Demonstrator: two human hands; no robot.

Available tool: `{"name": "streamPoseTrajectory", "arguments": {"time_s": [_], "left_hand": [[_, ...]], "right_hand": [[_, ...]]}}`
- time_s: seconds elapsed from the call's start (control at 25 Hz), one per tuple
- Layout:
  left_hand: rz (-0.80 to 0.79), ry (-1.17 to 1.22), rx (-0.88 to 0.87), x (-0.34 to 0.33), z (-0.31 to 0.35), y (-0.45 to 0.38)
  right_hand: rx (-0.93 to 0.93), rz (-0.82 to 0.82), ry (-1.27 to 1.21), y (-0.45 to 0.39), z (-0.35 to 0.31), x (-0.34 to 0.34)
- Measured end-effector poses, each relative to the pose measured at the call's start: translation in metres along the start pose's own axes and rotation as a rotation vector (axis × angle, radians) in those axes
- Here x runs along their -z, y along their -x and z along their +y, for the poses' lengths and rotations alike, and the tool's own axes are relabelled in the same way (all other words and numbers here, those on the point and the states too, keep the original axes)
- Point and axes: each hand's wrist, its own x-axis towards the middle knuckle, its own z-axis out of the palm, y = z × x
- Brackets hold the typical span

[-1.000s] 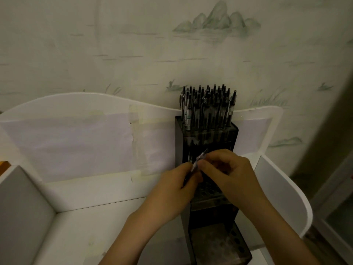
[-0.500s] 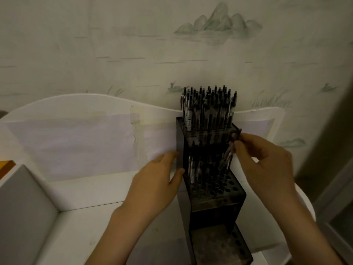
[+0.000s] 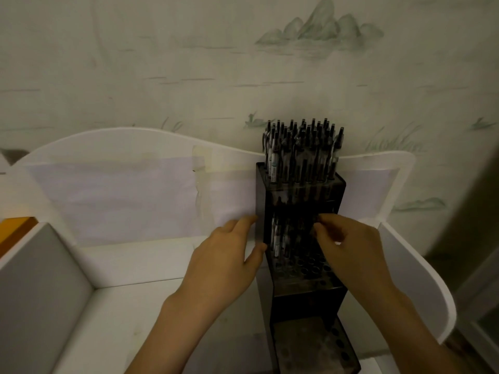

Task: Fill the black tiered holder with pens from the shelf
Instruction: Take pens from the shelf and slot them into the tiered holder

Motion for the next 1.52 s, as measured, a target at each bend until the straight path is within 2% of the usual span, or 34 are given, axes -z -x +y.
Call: {"name": "streamPoseTrajectory", "arguments": {"time_s": [0.28,0.48,0.68,0.8,0.92,1.12,1.28,1.52], "left_hand": [[0.024,0.025,0.007,-0.008,0.008,0.003],[0.079,-0.006,0.011,-0.002,0.015,0.008],[0.158,-0.085,0.102,0.018,0.013,0.03],[0.206,-0.15,0.212,0.037,0.003,0.061],[0.254,-0.252,0.359,0.059,-0.012,0.103],[0.294,-0.377,0.546,0.106,-0.036,0.178],[0.336,-0.363,0.618,0.143,-0.062,0.235],[0.443,-0.425,0.651,0.219,-0.124,0.325]], "right_hand": [[-0.01,-0.028,-0.001,0.006,0.006,0.002],[0.289,0.033,-0.009,0.007,-0.013,0.011],[0.473,-0.1,-0.185,0.009,-0.055,0.001],[0.468,-0.317,-0.296,0.018,-0.079,-0.023],[0.493,-0.53,-0.286,0.038,-0.097,-0.066],[0.55,-0.753,-0.248,0.095,-0.136,-0.131],[0.663,-0.78,-0.296,0.135,-0.189,-0.16],[0.755,-0.708,-0.373,0.201,-0.302,-0.205]]}}
